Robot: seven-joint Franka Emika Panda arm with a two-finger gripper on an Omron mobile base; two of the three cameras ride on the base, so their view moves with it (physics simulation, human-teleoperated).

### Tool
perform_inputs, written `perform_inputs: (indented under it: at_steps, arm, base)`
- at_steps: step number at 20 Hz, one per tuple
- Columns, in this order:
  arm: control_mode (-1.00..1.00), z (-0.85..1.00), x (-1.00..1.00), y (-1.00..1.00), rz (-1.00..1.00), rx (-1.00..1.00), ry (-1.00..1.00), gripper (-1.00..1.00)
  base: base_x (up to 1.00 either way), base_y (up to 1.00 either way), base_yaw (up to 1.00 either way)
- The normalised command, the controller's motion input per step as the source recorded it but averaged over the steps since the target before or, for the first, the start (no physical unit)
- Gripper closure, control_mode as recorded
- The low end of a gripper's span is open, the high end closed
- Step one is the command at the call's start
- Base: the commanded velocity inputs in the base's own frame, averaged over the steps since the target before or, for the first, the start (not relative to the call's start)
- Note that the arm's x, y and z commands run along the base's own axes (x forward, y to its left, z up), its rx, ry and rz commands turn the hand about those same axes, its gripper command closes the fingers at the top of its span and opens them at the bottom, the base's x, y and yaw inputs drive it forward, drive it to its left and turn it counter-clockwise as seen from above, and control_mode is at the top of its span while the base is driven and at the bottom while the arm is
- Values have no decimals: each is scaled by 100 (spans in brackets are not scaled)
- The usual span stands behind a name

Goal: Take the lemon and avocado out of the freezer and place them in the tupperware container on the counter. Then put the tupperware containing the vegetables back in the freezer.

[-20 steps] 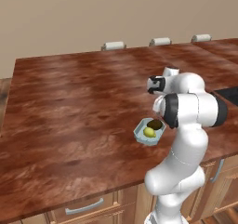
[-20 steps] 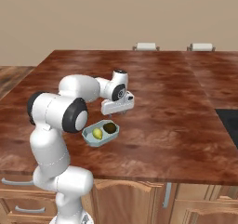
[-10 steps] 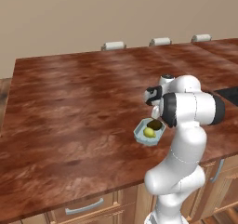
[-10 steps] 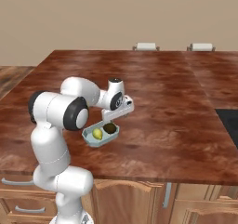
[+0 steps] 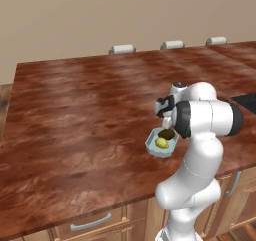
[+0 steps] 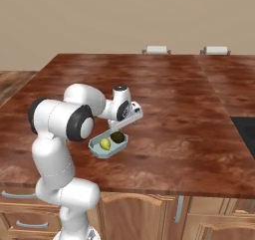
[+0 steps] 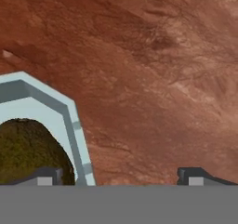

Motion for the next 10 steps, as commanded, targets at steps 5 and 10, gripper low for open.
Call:
perform_inputs:
  at_steps: [5, 10]
  arm:
    - [-100, 0, -34, 2, 0, 0, 0, -100]
    - [-100, 0, -46, 16, 0, 1, 0, -100]
  base:
    - [0, 0, 0]
    - [0, 0, 0]
